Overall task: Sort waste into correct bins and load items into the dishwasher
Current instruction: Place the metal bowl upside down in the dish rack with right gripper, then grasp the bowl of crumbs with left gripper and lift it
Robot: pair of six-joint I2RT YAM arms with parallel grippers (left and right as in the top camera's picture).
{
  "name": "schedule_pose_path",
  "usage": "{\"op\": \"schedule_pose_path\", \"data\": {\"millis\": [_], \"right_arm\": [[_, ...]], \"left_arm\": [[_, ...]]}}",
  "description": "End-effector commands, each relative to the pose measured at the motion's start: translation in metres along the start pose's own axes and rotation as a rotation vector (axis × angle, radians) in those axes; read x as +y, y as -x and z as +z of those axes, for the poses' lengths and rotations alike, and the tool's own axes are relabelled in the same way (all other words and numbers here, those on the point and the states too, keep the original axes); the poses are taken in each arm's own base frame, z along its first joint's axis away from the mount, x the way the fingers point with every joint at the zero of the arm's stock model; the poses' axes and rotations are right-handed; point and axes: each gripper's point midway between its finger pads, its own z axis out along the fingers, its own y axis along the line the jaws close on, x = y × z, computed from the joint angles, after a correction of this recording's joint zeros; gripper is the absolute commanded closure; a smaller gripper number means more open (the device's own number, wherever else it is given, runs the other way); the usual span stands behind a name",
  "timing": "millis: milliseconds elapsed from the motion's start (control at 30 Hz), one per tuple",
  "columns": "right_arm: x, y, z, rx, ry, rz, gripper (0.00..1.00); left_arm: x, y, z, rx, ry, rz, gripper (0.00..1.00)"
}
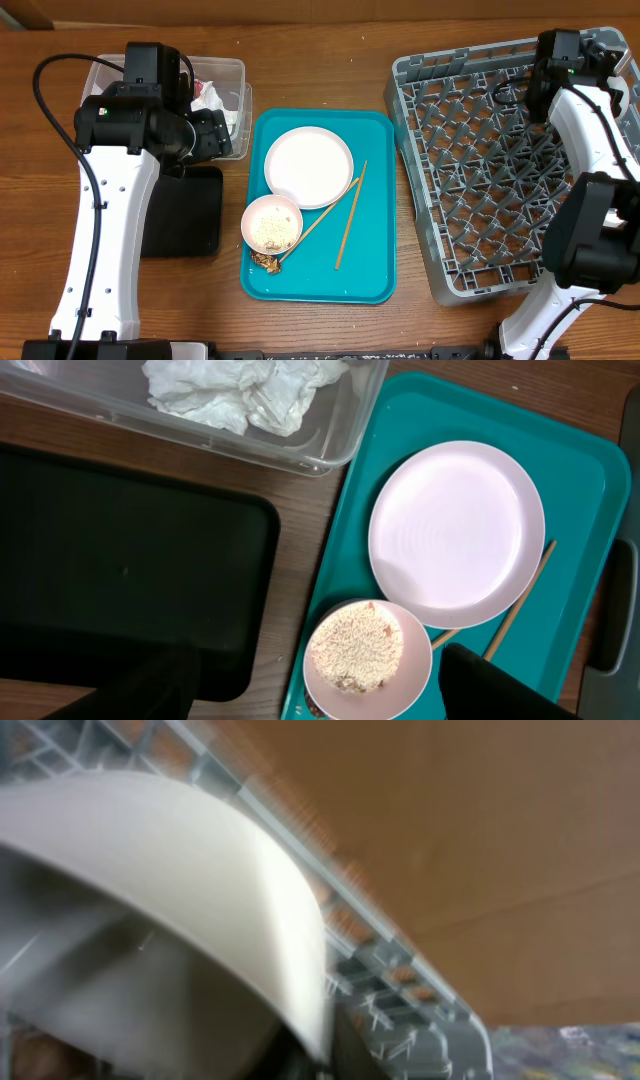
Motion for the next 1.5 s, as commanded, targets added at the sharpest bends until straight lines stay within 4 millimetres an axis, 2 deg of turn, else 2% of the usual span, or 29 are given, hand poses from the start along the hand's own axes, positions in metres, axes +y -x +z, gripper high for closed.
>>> {"op": "schedule_pose_path", "data": {"millis": [0,133,200,233,333,433,533,567,633,800,900,1000,1133,1233,1333,1467], "right_arm": [[0.034,-0.017,-0.008,0.079,0.194,-0.021,0.72],[0.045,-0.031,-0.012,0.136,0.274,-0.056,0.67],[0.043,-0.034,-0.014,0.149,0.276,-0.069,0.55],[0.041,-0.035,-0.015,0.153,0.275,-0.074,0.53],[0.036,-0.033,-0.025,0.160,0.320,-0.041,0.44],[0.028,-0.022,-0.045,0.144,0.413,0.009,0.41],[0.007,-0.005,-0.075,0.109,0.516,0.070,0.27],[0.002,0.000,-0.090,0.098,0.577,0.088,0.15],[0.004,0.002,-0.122,0.099,0.739,0.107,0.00],[0.019,-0.017,-0.206,0.178,1.210,0.041,0.00],[0.023,-0.037,-0.236,0.283,1.369,-0.002,0.00],[0.020,-0.068,-0.243,0.395,1.349,-0.076,0.00],[0.009,-0.094,-0.233,0.472,1.239,-0.141,0.00],[0.007,-0.098,-0.234,0.492,1.236,-0.147,0.00],[0.007,-0.098,-0.234,0.492,1.236,-0.147,0.00],[0.007,-0.098,-0.236,0.496,1.245,-0.147,0.00]], "left_arm": [[0.001,0.004,-0.003,-0.017,0.005,-0.007,0.21],[0.001,0.003,-0.003,-0.012,0.003,-0.006,0.22],[0.000,0.003,-0.003,-0.011,0.002,-0.007,0.22],[0.000,0.003,-0.003,-0.012,0.002,-0.006,0.22],[0.001,0.002,-0.003,-0.009,0.003,-0.006,0.21],[0.001,0.002,-0.003,-0.008,0.004,-0.003,0.18],[0.001,0.001,-0.003,-0.007,0.004,-0.003,0.14],[0.001,0.001,-0.003,-0.005,0.005,-0.003,0.13],[0.001,0.000,-0.003,-0.003,0.006,-0.003,0.12],[0.002,-0.001,-0.003,0.003,0.007,-0.003,0.11],[0.001,-0.003,-0.003,0.010,0.005,-0.004,0.12],[-0.005,-0.010,-0.002,0.037,-0.017,0.008,0.13],[-0.022,-0.026,0.002,0.090,-0.025,0.064,0.13],[-0.038,-0.043,0.013,0.142,-0.029,0.120,0.13],[-0.056,-0.080,0.036,0.252,-0.013,0.209,0.12],[-0.066,-0.118,0.062,0.361,0.029,0.246,0.12]]}}
